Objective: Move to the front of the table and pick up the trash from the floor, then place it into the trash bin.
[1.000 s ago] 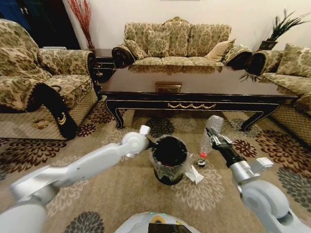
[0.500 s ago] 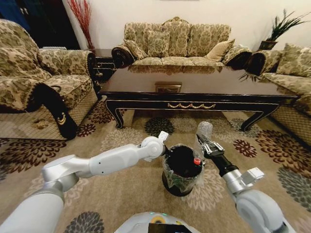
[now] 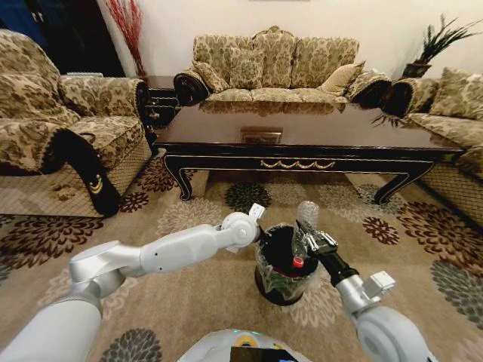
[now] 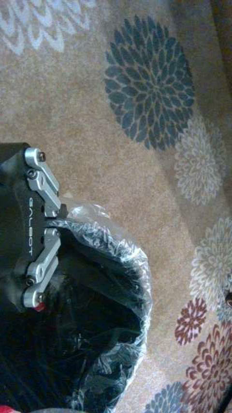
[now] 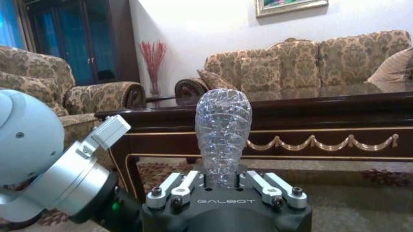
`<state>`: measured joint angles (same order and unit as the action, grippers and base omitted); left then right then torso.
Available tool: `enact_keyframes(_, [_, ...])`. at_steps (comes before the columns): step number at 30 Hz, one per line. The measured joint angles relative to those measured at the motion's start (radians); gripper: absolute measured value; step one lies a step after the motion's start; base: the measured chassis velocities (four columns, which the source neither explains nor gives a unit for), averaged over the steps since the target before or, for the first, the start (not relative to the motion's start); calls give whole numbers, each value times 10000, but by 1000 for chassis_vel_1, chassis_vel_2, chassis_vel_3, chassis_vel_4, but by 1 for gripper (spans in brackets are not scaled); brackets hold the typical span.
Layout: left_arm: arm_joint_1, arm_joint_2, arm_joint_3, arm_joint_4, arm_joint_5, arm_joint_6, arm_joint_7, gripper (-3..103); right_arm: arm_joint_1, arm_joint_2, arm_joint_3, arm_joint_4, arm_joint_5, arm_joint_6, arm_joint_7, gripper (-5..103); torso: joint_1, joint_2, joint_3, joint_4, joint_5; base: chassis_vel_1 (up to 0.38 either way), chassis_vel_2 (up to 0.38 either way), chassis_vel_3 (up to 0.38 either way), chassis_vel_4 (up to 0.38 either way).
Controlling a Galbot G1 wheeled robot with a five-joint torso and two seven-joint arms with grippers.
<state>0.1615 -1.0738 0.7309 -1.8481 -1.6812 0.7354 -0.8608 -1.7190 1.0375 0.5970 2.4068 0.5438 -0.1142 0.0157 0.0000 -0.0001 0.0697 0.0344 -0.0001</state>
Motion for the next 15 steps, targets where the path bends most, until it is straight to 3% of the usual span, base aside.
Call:
enact_keyframes(6, [138, 72, -95, -142, 23, 0, -38, 3, -266, -6, -36, 26, -152, 8, -81, 48, 0, 0, 0, -1, 0, 0, 0, 0, 0])
enact_keyframes(8, [166, 96, -113, -154, 35, 0, -41, 3, -296, -11, -34, 37, -162, 9, -88, 48, 0, 0, 0, -1, 0, 0, 0, 0, 0])
enact_keyframes(14, [286, 249, -259, -176, 98, 0, -40, 3, -340, -7, -12, 87, -148, -4, -55, 76, 0, 0, 0, 1, 0, 0, 0, 0, 0])
enact_keyframes(15, [286, 249, -259, -176, 98, 0, -40, 3, -340, -7, -12, 87, -148, -4, -55, 76, 0, 0, 0, 1, 0, 0, 0, 0, 0])
